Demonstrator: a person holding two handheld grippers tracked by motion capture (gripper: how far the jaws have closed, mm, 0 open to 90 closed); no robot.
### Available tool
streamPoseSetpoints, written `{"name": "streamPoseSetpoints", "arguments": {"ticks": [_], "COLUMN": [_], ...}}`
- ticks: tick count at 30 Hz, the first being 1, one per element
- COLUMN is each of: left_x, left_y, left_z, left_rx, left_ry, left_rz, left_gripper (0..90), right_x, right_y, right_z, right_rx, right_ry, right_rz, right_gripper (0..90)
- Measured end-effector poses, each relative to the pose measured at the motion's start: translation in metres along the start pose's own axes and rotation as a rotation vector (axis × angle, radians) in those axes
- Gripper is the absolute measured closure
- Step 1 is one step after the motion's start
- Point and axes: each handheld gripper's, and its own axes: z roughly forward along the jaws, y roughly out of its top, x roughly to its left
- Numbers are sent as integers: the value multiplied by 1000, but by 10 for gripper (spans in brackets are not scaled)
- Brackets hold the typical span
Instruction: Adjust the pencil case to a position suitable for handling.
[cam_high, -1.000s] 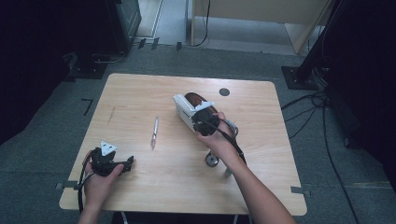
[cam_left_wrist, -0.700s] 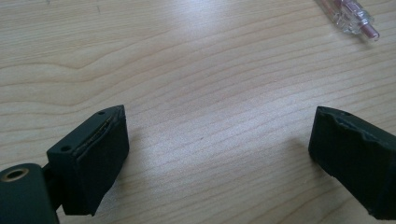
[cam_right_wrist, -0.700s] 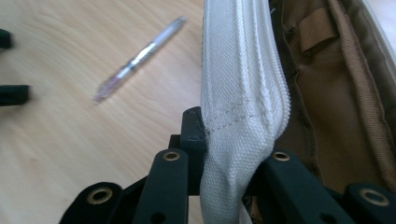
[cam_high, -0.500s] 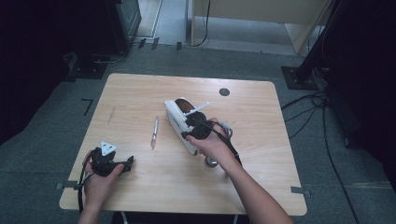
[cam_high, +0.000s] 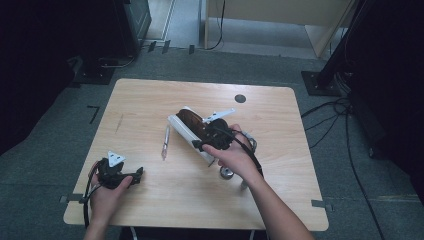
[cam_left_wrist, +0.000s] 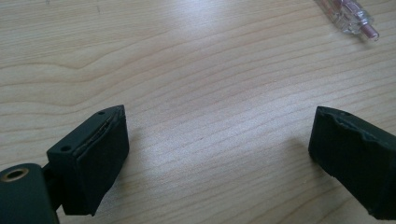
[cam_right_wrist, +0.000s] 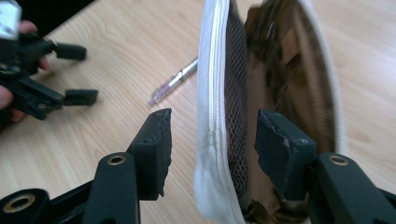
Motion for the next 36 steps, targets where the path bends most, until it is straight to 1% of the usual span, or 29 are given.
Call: {"name": "streamPoseSetpoints", "arguments": {"ticks": [3, 5, 7, 9, 11, 15, 17, 18, 19, 20, 23, 25, 28, 31, 32, 34, 36], "left_x": [0, 0, 0, 0, 0, 0, 0, 0, 0, 0, 0, 0, 0, 0, 0, -1, -1], "left_y": [0, 0, 0, 0, 0, 0, 0, 0, 0, 0, 0, 0, 0, 0, 0, 0, 0], "left_z": [0, 0, 0, 0, 0, 0, 0, 0, 0, 0, 0, 0, 0, 0, 0, 0, 0], "left_rx": [0, 1, 0, 1, 1, 2, 1, 2, 2, 2, 2, 2, 1, 1, 1, 1, 1], "left_ry": [0, -1, 0, 0, -1, -1, -1, -1, -1, -1, 0, 0, 0, 0, 1, 0, 0], "left_rz": [0, -1, 0, 0, -1, -1, -1, 0, 0, 0, 1, 0, 0, -1, -1, -1, -2], "left_gripper": [52, 52, 52, 52, 52, 52, 52, 52, 52, 52, 52, 52, 52, 52, 52, 52, 52], "right_x": [1, 0, -2, -4, -7, -13, -18, -20, -22, -24, -30, -33, -35, -36, -36, -35, -35], "right_y": [-1, -2, -4, -7, -11, -21, -28, -32, -34, -37, -46, -51, -58, -64, -66, -71, -76], "right_z": [-17, -32, -44, -54, -62, -75, -82, -84, -87, -89, -96, -101, -108, -114, -115, -117, -118], "right_rx": [-49, -81, -106, -131, -146, -170, -187, -195, -203, -208, -207, -214, -221, -228, -231, -225, -222], "right_ry": [1, -7, -30, -55, -82, -115, -128, -129, -129, -128, -153, -158, -178, -187, -191, -194, -209], "right_rz": [-5, -17, -23, -32, -31, -17, -6, 4, 5, 13, 23, 32, 45, 45, 38, 37, 26], "right_gripper": [451, 442, 426, 379, 356, 312, 294, 287, 282, 280, 261, 258, 248, 240, 235, 220, 204]}}
